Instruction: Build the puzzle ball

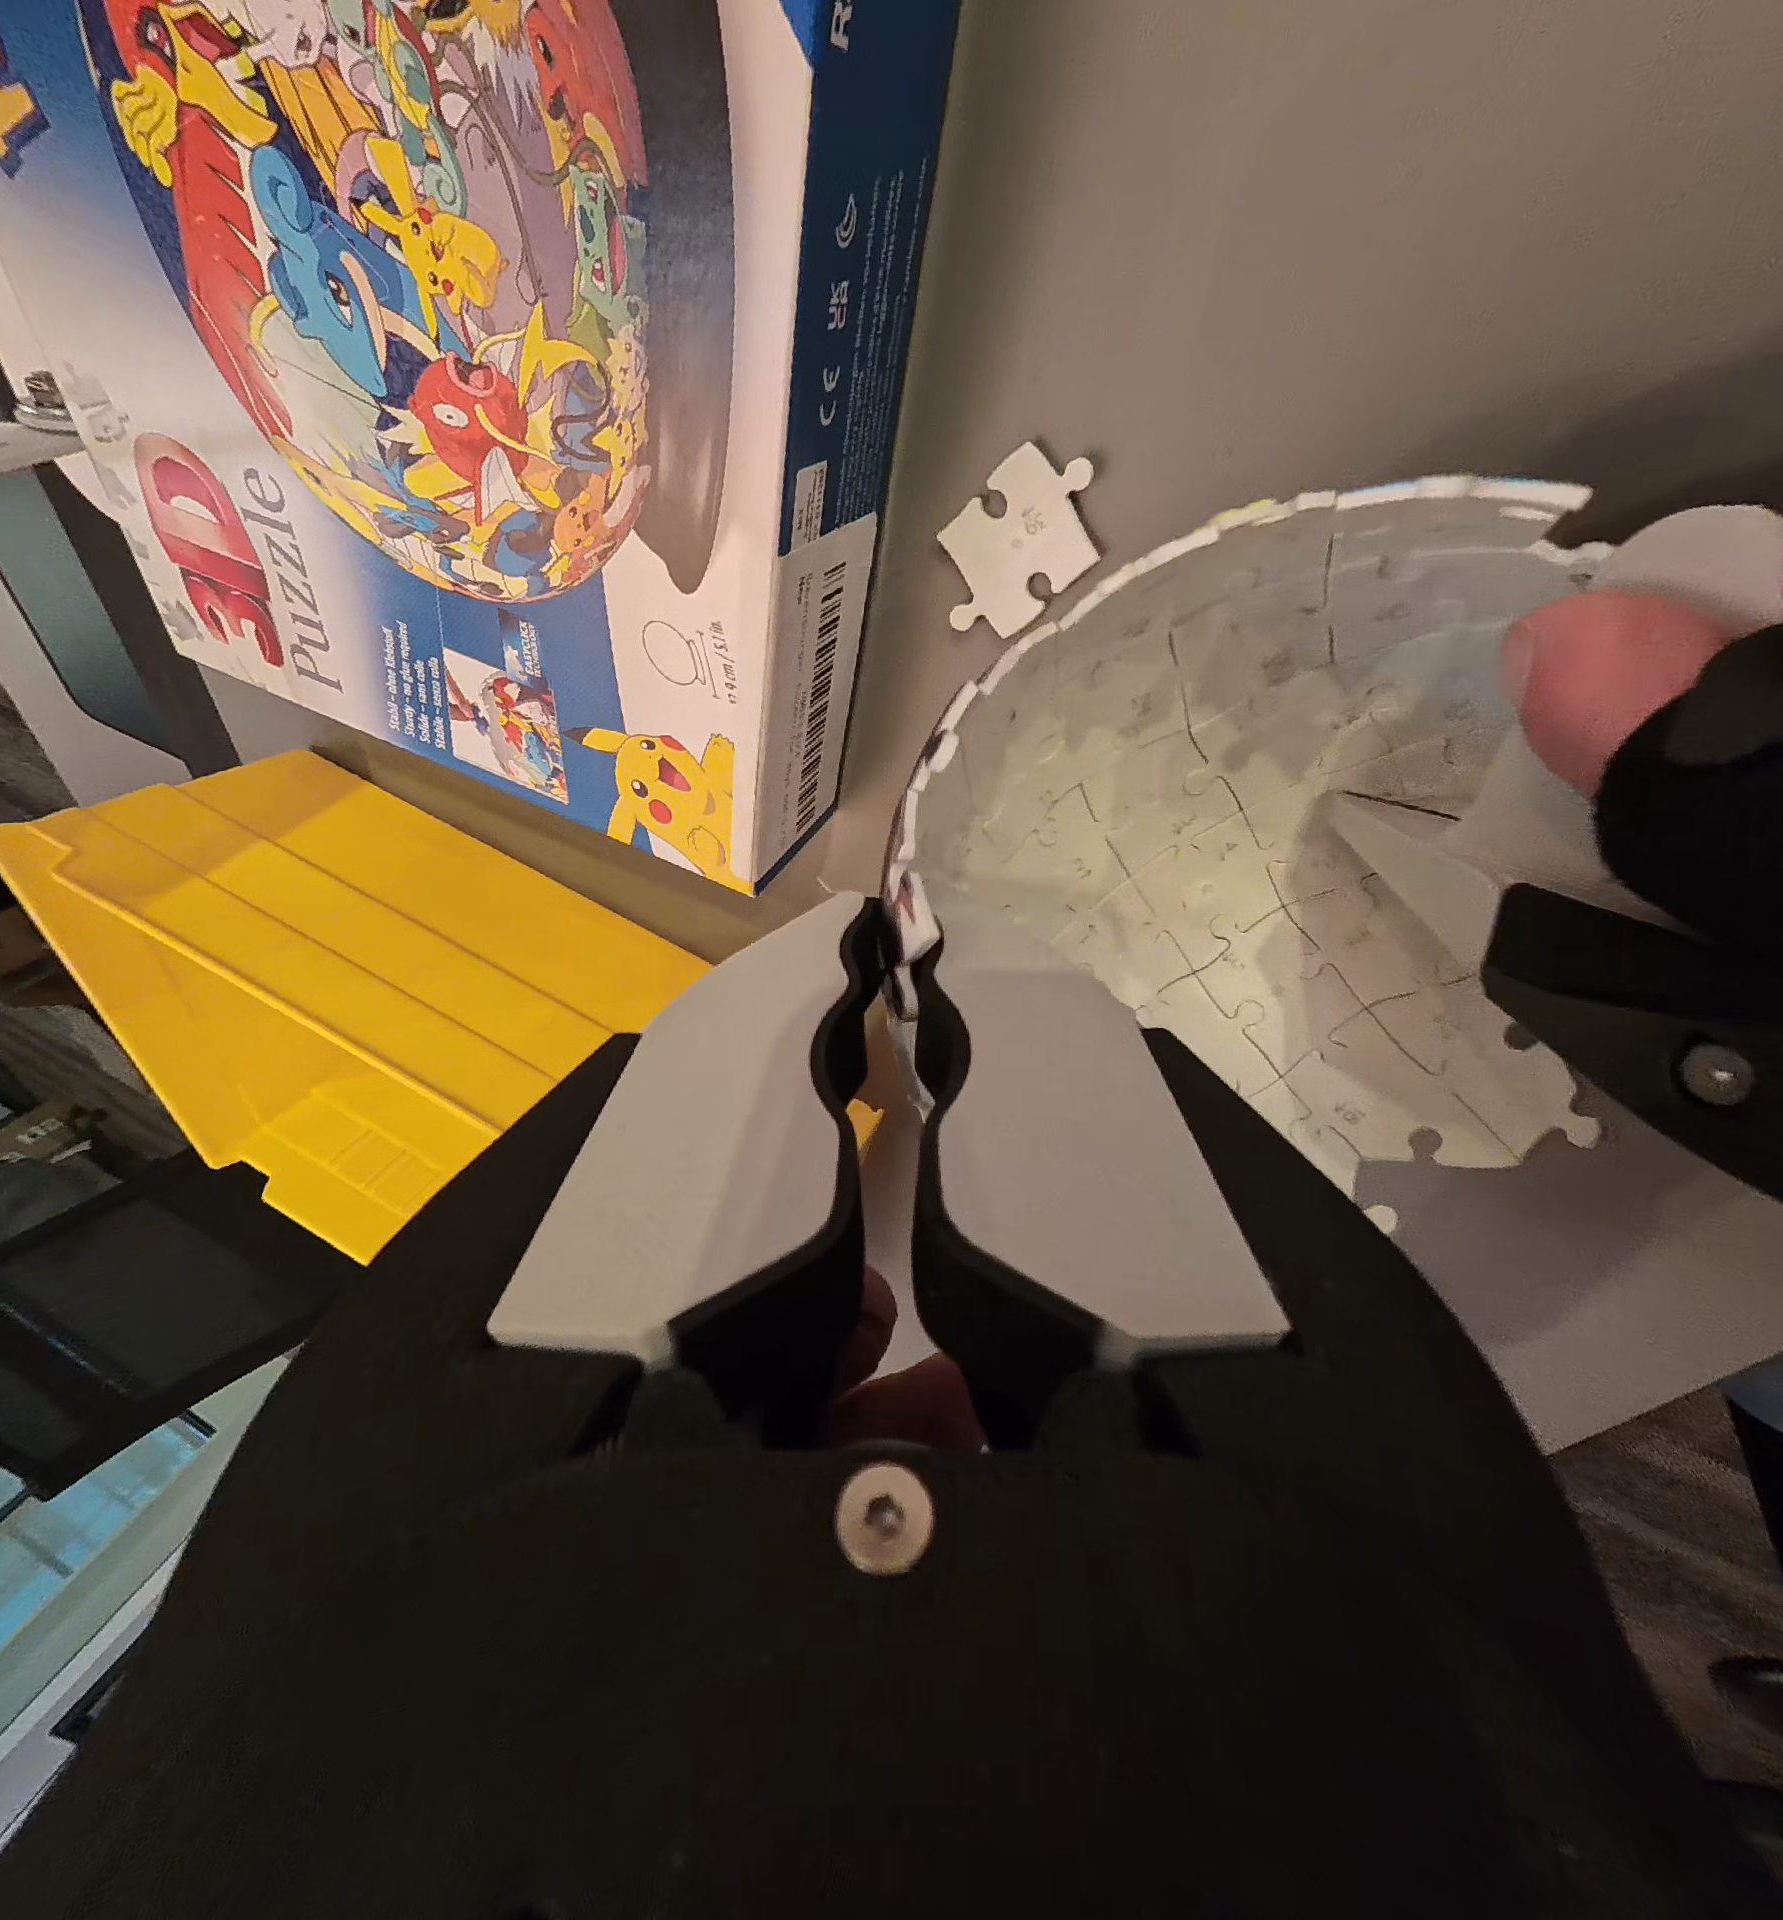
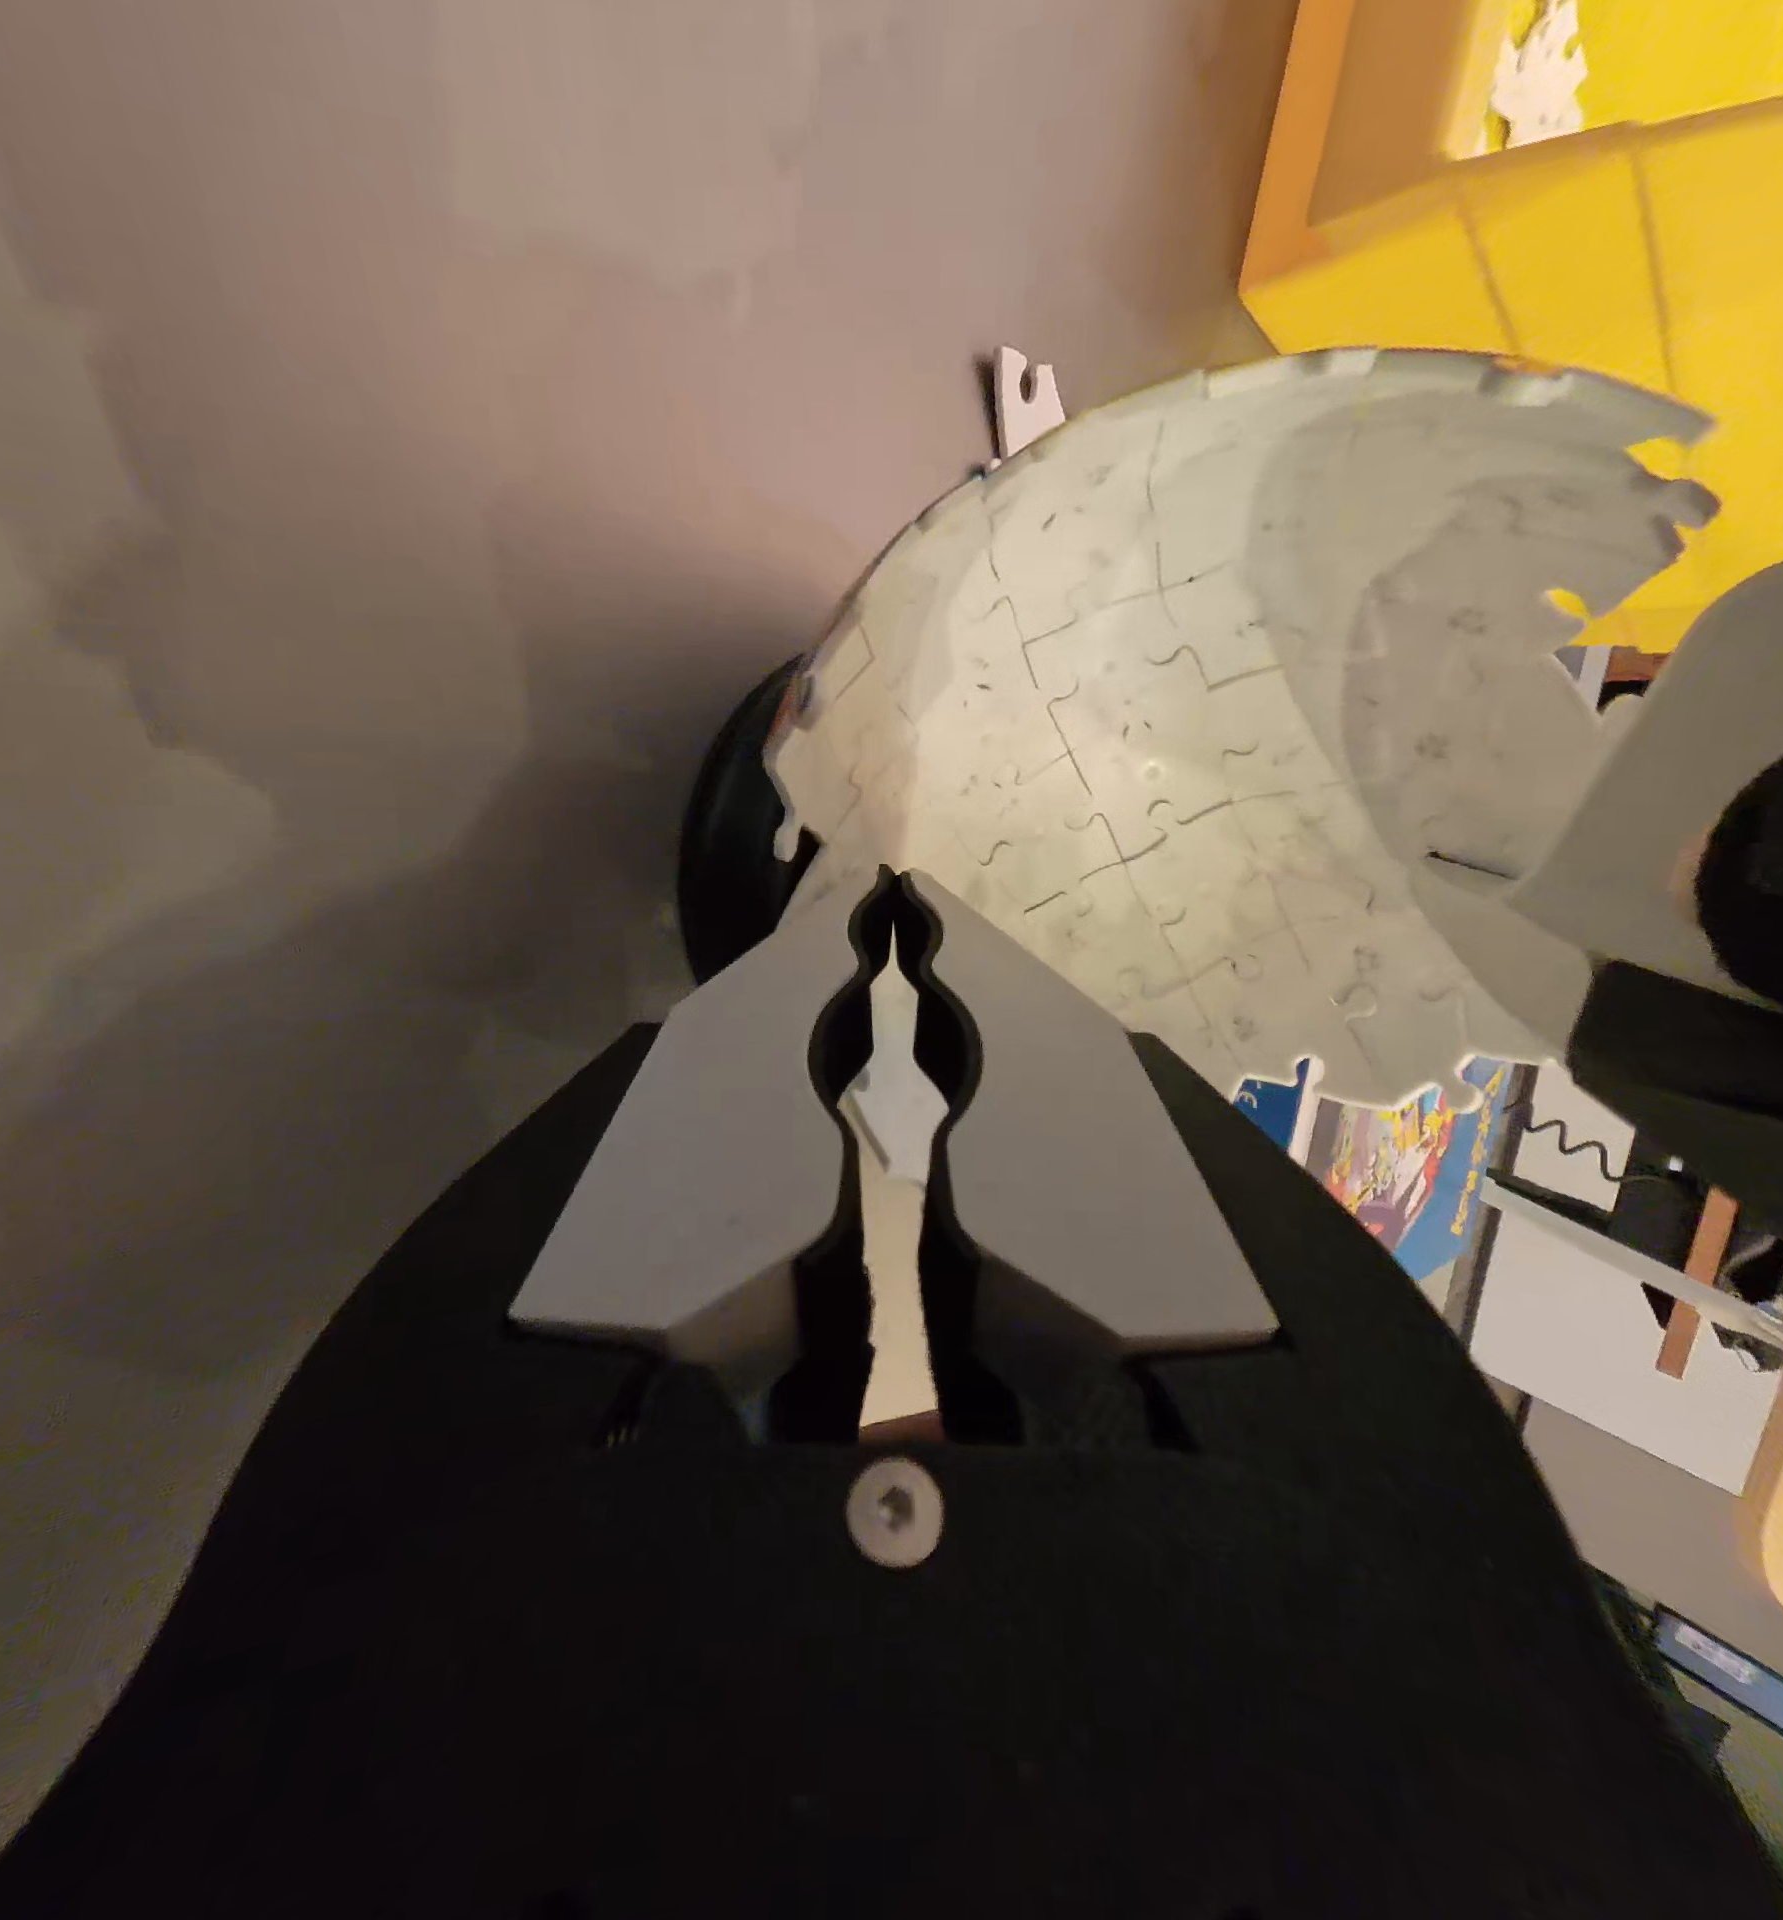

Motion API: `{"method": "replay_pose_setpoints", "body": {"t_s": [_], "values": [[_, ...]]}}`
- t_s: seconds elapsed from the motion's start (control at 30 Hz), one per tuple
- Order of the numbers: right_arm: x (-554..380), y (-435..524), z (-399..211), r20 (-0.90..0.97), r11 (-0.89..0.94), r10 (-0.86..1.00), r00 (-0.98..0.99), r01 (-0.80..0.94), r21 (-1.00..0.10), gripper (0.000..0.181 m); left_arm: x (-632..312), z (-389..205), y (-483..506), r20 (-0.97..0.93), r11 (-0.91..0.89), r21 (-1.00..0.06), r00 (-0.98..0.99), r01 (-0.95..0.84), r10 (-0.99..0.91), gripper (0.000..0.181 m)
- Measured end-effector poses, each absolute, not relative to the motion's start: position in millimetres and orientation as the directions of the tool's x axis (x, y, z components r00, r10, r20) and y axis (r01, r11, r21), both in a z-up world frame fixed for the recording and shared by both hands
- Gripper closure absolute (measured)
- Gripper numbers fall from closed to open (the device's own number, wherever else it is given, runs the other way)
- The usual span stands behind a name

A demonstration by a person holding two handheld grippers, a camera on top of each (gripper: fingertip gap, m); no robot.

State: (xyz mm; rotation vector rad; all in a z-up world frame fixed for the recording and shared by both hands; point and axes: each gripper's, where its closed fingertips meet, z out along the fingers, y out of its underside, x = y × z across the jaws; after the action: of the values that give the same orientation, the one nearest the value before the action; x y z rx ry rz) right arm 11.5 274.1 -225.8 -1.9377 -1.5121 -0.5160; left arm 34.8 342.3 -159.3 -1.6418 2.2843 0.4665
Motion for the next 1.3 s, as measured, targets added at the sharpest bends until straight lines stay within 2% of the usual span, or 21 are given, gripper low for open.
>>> {"method": "replay_pose_setpoints", "body": {"t_s": [0.2, 0.4, 0.57, 0.83, 0.9, 1.1, 1.3], "values": [[10.5, 270.0, -226.3, 0.63, -0.128, 0.74, 0.236, 0.969, -0.213, 0.181, 35.6, -159.5, 342.5, -0.413, 0.3, 0.086, -0.308, -0.95, -0.857, 0.178], [12.6, 264.6, -230.3, 0.449, -0.29, 0.788, 0.422, 0.897, -0.334, 0.181, 37.0, -159.5, 338.5, -0.408, 0.305, 0.083, -0.312, -0.949, -0.858, 0.178], [13.0, 264.5, -230.3, 0.41, -0.325, 0.785, 0.465, 0.871, -0.367, 0.181, 37.0, -159.1, 337.4, -0.41, 0.302, 0.061, -0.3, -0.951, -0.861, 0.178], [12.9, 265.2, -229.8, 0.48, -0.283, 0.776, 0.41, 0.905, -0.317, 0.181, 32.7, -160.6, 333.2, -0.362, 0.251, -0.058, -0.214, -0.966, -0.907, 0.164], [12.9, 265.2, -229.8, 0.477, -0.284, 0.778, 0.409, 0.906, -0.314, 0.181, 31.7, -157.4, 331.6, -0.341, 0.226, -0.109, -0.177, -0.968, -0.923, 0.163], [13.0, 265.3, -229.7, 0.478, -0.285, 0.78, 0.403, 0.91, -0.302, 0.181, 28.8, -140.9, 330.3, -0.276, 0.144, -0.269, -0.067, -0.952, -0.959, 0.144], [12.8, 265.3, -229.4, 0.486, -0.283, 0.777, 0.401, 0.911, -0.299, 0.181, 20.0, -135.6, 317.1, -0.254, 0.091, -0.351, 0.001, -0.932, -0.967, 0.135]]}}
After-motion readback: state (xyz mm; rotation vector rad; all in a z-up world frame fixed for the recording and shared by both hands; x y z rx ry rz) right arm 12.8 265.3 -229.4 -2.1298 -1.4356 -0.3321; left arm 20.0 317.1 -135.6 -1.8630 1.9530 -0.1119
